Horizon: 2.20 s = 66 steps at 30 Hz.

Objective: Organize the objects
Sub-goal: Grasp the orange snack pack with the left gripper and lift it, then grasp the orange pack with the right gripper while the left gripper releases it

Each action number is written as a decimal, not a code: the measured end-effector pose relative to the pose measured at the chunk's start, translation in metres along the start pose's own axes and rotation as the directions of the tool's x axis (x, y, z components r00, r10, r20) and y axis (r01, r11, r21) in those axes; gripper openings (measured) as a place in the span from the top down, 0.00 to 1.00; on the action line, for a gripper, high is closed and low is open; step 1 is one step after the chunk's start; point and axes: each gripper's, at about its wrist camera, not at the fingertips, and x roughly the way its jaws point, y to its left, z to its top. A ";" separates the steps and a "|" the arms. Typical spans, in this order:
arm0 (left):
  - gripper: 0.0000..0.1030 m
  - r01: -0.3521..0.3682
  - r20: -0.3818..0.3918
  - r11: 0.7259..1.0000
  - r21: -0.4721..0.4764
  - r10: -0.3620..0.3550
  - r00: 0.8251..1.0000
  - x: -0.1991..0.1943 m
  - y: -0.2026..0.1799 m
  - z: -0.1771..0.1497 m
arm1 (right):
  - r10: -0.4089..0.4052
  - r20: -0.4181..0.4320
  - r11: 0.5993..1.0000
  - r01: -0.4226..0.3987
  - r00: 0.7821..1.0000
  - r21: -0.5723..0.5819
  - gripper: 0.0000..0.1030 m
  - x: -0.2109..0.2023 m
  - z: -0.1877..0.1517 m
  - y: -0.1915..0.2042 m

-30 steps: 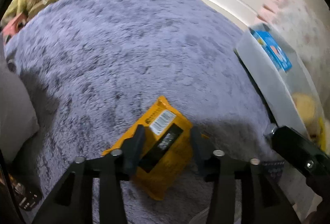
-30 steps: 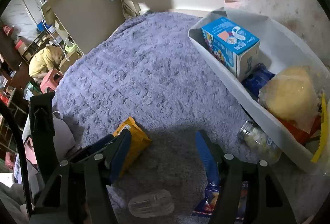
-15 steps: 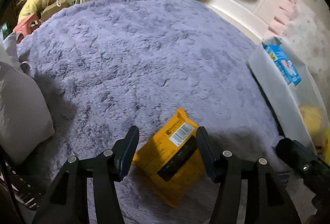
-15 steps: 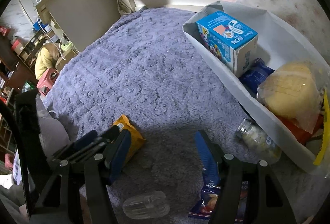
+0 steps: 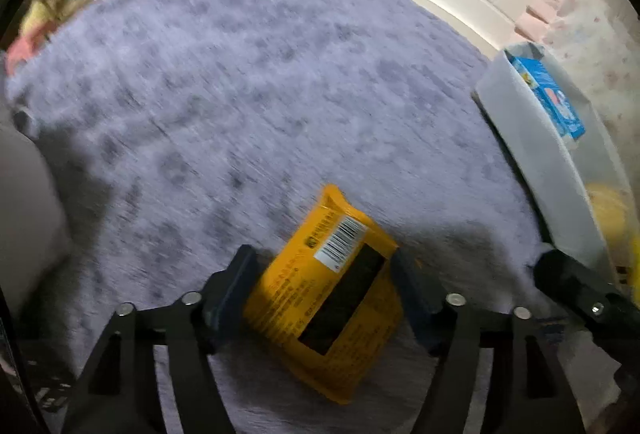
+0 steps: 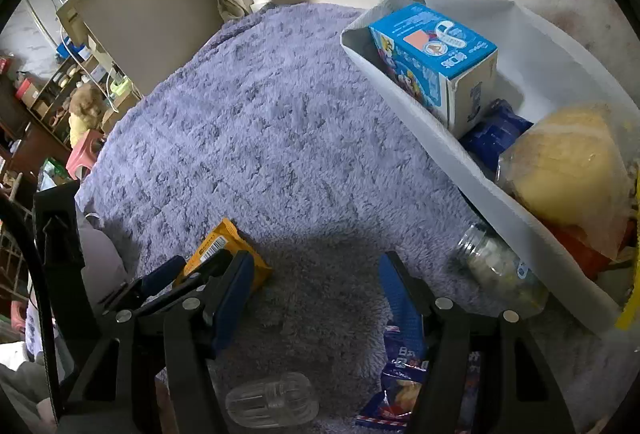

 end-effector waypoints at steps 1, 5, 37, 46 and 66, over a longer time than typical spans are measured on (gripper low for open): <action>0.26 0.030 -0.023 1.000 0.001 -0.030 0.999 0.003 -0.001 -0.002 | -0.002 -0.002 1.000 0.002 1.000 0.001 0.38 0.001 0.000 0.000; 0.22 -0.029 -0.031 0.992 0.126 0.034 0.999 0.008 -0.023 -0.009 | 0.000 -0.011 1.000 0.000 1.000 0.003 0.38 0.002 0.000 -0.002; 0.29 0.271 0.161 0.946 0.180 -0.300 0.940 -0.057 -0.044 -0.002 | 0.638 0.117 0.732 -0.647 0.761 0.213 0.41 -0.013 0.018 -0.049; 0.29 0.229 0.193 0.875 0.426 -0.335 0.922 -0.077 -0.079 -0.018 | 0.649 0.040 0.759 -0.650 0.760 0.033 0.55 -0.023 0.021 -0.029; 0.43 0.370 0.340 0.881 0.295 -0.459 0.821 -0.122 -0.090 -0.015 | 0.086 0.494 0.983 -0.155 0.865 0.100 0.80 -0.134 0.009 -0.050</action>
